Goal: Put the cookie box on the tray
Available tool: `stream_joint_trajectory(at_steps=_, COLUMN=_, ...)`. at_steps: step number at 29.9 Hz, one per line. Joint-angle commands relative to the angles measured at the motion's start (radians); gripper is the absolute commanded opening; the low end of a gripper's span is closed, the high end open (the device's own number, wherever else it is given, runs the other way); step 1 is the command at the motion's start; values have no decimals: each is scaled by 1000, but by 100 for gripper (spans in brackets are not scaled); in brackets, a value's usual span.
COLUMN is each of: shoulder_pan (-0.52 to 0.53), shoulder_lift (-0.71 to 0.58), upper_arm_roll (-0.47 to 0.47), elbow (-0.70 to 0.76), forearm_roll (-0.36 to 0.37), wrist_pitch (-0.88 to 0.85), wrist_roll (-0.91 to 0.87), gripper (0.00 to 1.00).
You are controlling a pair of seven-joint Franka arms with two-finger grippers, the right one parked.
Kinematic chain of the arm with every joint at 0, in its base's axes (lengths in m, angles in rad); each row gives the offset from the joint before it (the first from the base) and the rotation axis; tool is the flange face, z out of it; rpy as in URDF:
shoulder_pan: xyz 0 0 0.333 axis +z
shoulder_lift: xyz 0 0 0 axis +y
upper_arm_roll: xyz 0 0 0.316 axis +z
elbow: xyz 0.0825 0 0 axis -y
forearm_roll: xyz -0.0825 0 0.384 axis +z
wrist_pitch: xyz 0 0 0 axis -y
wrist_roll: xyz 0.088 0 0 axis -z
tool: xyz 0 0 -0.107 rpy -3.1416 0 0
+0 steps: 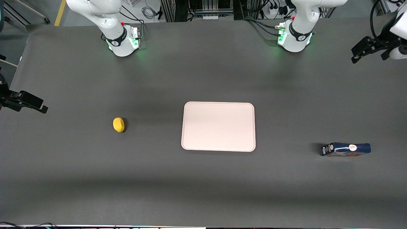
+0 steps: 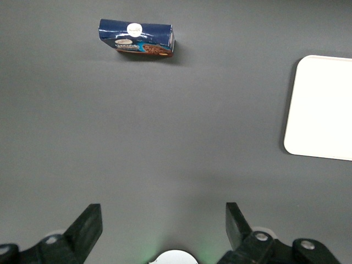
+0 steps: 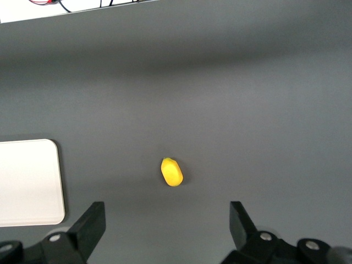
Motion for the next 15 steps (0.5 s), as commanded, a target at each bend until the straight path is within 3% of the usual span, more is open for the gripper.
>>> stream_joint_trajectory(at_steps=1, shoulder_pan=19, shoulder_lift=66, upper_arm_roll=9, elbow=158, forearm_roll=7, wrist_pitch=-113, wrist_roll=-41, gripper=100)
stream_joint_trajectory(at_steps=6, shoulder_pan=22, shoulder_lift=176, upper_arm_roll=49, elbow=324, forearm_roll=5, wrist_pitch=-227, wrist_roll=-196, gripper=100)
stream_joint_trajectory(at_steps=15, shoulder_pan=30, shoulder_lift=282, upper_arm_roll=141, elbow=333, forearm_roll=-39, wrist_pitch=-212, wrist_roll=-457, gripper=100)
